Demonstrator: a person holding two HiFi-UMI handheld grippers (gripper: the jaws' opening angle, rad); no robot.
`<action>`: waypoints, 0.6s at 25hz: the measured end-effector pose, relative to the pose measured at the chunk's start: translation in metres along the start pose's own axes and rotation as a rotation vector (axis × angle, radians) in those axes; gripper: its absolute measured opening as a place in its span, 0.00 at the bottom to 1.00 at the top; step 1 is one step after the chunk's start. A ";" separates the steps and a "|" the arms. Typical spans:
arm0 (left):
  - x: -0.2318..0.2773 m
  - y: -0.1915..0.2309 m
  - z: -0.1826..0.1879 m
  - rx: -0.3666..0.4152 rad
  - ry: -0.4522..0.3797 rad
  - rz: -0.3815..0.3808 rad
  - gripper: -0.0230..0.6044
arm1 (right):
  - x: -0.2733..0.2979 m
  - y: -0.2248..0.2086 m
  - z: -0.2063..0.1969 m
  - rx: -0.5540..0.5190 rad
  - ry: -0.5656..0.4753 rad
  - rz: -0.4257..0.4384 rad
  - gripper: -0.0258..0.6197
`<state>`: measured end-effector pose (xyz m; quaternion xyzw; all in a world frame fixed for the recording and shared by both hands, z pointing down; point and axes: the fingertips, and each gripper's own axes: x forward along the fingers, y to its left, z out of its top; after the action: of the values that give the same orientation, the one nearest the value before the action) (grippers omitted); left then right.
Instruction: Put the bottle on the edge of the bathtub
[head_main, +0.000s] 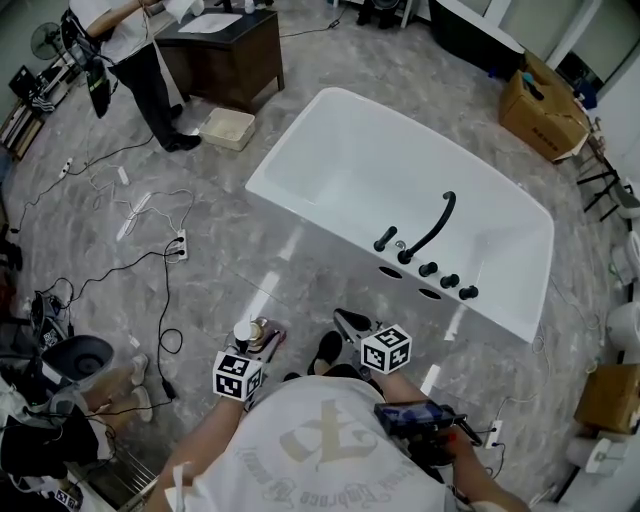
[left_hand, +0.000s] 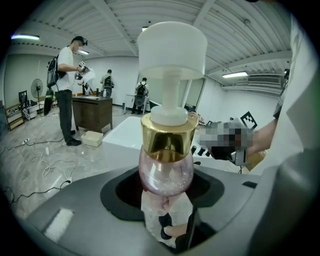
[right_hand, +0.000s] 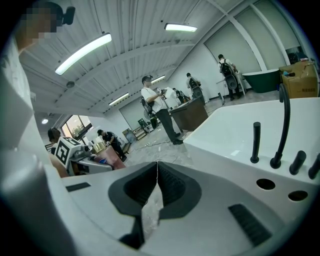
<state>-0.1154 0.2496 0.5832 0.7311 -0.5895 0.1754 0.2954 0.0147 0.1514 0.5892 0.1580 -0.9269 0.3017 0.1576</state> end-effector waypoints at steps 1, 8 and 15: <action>0.003 0.001 0.002 0.000 -0.001 0.003 0.39 | 0.002 -0.003 0.002 0.001 -0.001 0.001 0.05; 0.026 0.004 0.018 -0.005 0.004 0.017 0.39 | 0.010 -0.030 0.019 0.010 -0.010 -0.007 0.05; 0.056 0.002 0.037 0.004 0.020 0.034 0.39 | 0.003 -0.065 0.031 0.013 -0.002 -0.011 0.05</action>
<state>-0.1070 0.1828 0.5895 0.7197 -0.5984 0.1888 0.2970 0.0309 0.0819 0.5994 0.1644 -0.9243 0.3064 0.1572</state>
